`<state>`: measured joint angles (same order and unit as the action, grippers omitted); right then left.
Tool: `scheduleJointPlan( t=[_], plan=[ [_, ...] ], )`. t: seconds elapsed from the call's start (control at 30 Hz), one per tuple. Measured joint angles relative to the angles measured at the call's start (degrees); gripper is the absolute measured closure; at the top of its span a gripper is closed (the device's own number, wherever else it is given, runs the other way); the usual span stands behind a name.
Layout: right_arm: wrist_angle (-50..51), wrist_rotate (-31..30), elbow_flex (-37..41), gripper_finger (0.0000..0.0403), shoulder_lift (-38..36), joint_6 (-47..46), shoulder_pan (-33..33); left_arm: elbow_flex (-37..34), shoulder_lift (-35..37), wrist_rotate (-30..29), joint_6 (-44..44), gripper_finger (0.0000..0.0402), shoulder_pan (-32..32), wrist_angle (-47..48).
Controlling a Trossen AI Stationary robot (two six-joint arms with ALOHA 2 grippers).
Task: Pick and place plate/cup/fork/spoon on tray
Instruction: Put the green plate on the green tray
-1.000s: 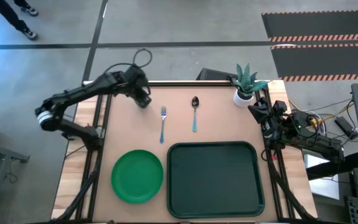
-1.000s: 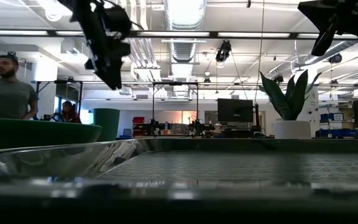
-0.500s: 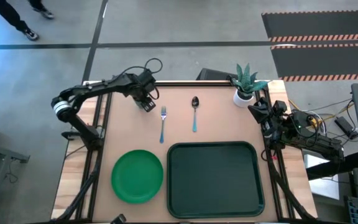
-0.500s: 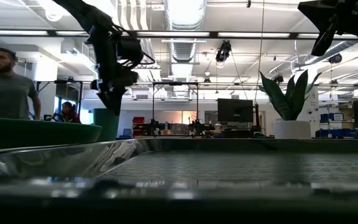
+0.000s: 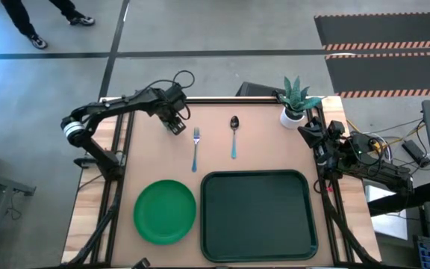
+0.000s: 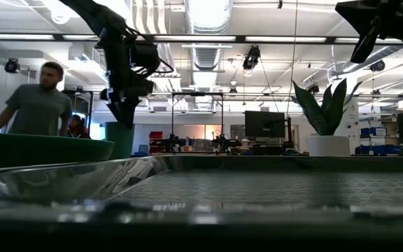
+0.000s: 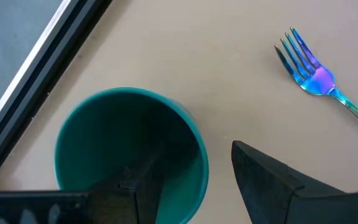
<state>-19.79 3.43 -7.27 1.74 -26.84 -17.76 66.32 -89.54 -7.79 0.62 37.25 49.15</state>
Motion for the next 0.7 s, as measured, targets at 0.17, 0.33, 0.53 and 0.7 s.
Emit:
scheduleJointPlan(
  t=[0.17, 0.33, 0.53, 0.7],
  plan=[
    [0.0, 0.0, 0.0, 0.0394, 0.0, 0.0, 0.0, 0.0, 0.0, 0.0, 0.1, 0.0233, 0.0, 0.0],
    [0.0, 0.0, 0.0, 0.0394, 0.0, 0.0, 0.0, 0.0, 0.0, 0.0, 0.1, 0.0233, 0.0, -0.1],
    [0.0, 0.0, 0.0, 0.0394, 0.0, 0.0, 0.0, 0.0, 0.0, 0.0, 0.3, 0.0233, 0.0, -0.1],
    [0.0, 0.0, 0.0, 0.0394, 0.0, 0.1, 0.0, 0.0, 0.0, -0.8, 0.5, 0.0233, 0.0, -0.4]
  ],
)
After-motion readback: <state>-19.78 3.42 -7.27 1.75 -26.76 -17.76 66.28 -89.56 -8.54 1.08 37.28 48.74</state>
